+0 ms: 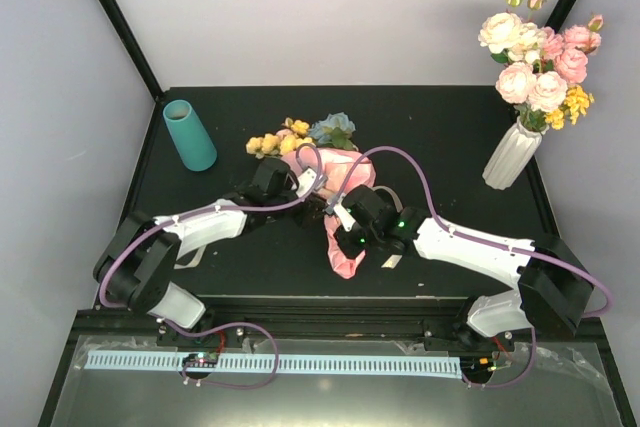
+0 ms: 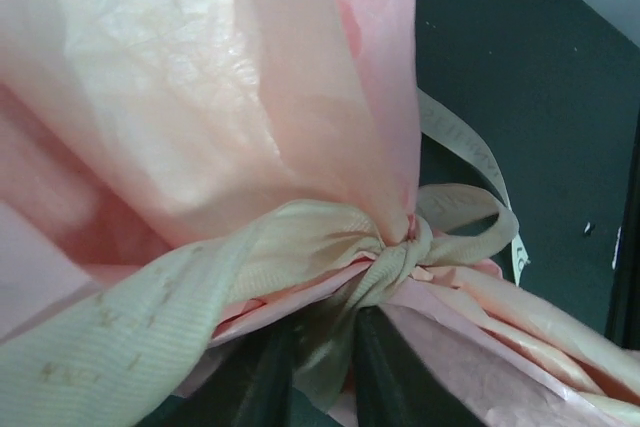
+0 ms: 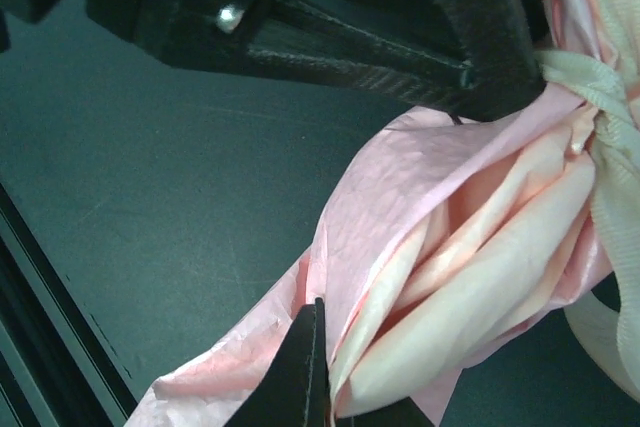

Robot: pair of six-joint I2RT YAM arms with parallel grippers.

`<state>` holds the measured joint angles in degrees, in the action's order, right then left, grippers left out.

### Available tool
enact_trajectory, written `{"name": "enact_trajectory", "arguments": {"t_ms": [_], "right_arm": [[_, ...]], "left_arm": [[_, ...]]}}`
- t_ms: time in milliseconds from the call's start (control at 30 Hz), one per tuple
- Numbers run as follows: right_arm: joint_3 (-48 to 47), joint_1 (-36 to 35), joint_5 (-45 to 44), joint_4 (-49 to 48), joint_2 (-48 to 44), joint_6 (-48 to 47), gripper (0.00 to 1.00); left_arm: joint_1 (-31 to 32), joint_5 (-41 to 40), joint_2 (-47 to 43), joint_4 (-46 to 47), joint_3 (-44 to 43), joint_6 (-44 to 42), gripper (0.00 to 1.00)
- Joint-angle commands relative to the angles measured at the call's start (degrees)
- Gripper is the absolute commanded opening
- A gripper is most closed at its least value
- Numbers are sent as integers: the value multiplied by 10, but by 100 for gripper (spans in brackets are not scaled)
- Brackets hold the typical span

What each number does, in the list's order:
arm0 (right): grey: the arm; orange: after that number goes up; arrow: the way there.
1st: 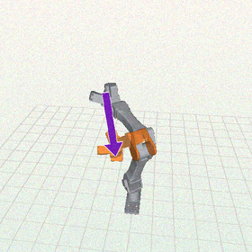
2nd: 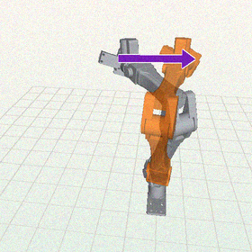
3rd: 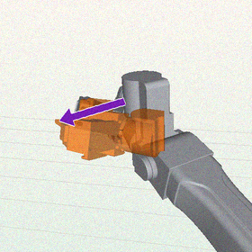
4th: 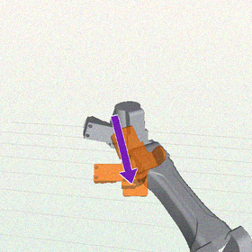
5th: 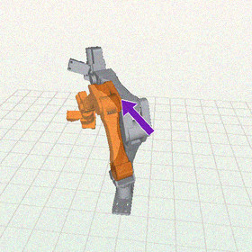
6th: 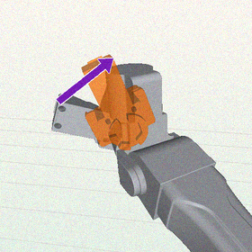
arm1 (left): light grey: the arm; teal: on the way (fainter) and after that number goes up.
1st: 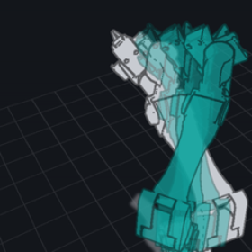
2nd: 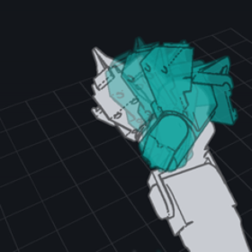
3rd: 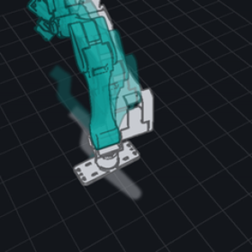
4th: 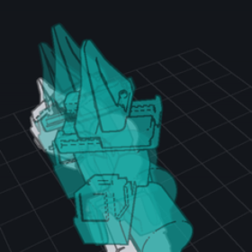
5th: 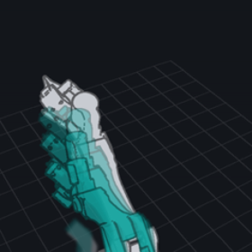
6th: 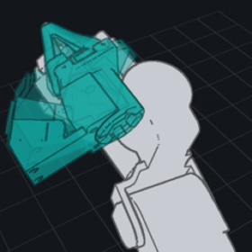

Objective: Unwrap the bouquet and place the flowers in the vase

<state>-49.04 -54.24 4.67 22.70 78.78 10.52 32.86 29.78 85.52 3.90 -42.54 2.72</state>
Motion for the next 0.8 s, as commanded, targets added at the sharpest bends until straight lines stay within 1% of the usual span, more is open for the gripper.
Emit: {"name": "enact_trajectory", "arguments": {"t_ms": [0, 100, 133, 233, 367, 600, 767], "right_arm": [[-3, -6, 47, -45, -26, -25, 2], [-1, -6, 43, -47, -30, -20, 2], [0, -6, 40, -46, -31, -19, 2], [-1, -6, 22, -42, -30, -10, 2], [0, -5, -8, -31, -24, 13, 2], [3, -3, -44, -23, -14, 47, 2], [4, 7, -68, -14, -9, 76, 2]], "left_arm": [[2, -33, 18, 24, -30, 8, 15], [1, -46, 19, 13, -36, 5, 2], [1, -48, 19, 7, -38, 4, 2], [-1, -58, 14, -8, -43, 13, 2], [-14, -79, 4, -33, -54, 50, 2], [-30, -74, -21, -48, -59, 103, 2], [-30, -67, -44, -52, -42, 125, 2]]}}
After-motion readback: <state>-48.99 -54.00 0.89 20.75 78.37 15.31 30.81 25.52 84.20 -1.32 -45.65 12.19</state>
